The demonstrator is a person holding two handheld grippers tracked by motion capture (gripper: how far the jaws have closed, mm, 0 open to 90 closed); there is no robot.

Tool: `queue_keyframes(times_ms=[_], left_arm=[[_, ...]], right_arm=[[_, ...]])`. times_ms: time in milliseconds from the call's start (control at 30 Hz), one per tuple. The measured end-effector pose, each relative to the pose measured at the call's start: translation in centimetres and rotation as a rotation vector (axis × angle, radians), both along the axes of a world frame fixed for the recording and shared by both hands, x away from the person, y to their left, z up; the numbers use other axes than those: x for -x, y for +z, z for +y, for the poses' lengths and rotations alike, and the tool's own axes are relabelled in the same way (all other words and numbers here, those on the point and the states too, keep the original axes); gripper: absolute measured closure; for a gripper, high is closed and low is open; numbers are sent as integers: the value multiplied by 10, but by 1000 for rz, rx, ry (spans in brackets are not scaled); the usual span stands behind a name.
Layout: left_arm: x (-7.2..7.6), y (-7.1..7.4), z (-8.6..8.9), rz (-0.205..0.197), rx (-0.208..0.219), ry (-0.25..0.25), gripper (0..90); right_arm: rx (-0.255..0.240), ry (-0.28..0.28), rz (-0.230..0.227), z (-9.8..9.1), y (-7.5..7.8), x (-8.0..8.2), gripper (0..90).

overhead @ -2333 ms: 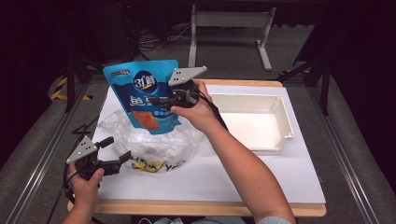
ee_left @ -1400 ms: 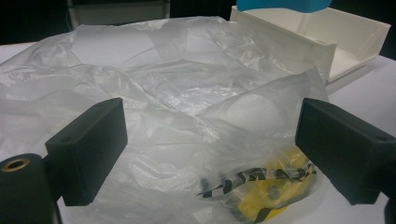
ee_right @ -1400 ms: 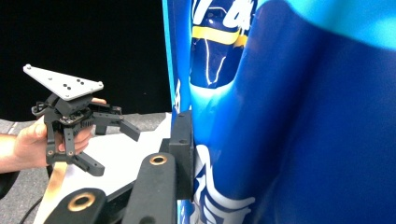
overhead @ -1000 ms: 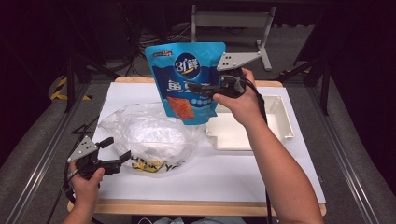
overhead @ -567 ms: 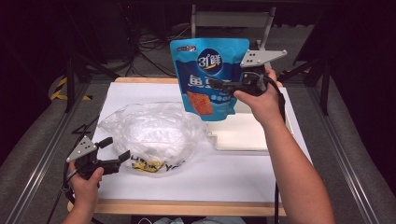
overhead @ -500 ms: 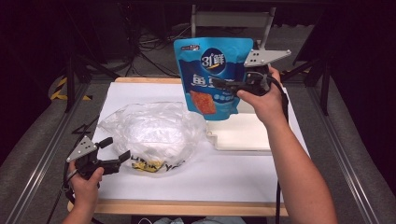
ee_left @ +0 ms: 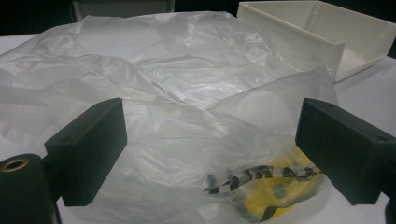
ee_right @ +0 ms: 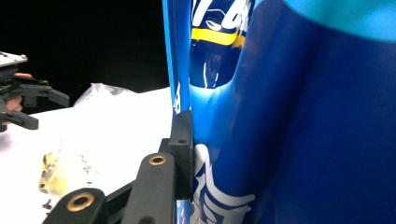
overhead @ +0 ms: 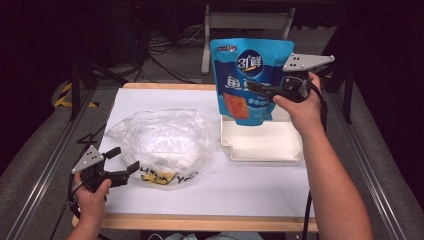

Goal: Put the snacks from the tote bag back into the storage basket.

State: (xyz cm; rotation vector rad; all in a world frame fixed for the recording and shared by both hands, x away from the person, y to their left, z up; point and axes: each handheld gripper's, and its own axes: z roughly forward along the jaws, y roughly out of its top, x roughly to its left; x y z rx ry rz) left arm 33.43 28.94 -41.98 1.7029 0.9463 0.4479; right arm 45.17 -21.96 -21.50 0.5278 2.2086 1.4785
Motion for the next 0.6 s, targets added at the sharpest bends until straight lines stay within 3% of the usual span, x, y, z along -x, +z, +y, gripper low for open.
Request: queue_keyframes(times_ms=[67, 367, 500, 600], left_arm=[[0, 0, 0, -2, 3, -6, 92], [0, -1, 0, 5, 2, -4, 92], [0, -1, 0, 2, 1, -7, 98], [0, -1, 0, 2, 3, -3, 98]], right_arm=[[-5, -19, 6, -11, -4, -3, 693], [-2, -35, 7, -22, -15, -9, 692], [6, -47, -15, -25, -28, -10, 692], [0, -43, -1, -28, -38, -12, 692]])
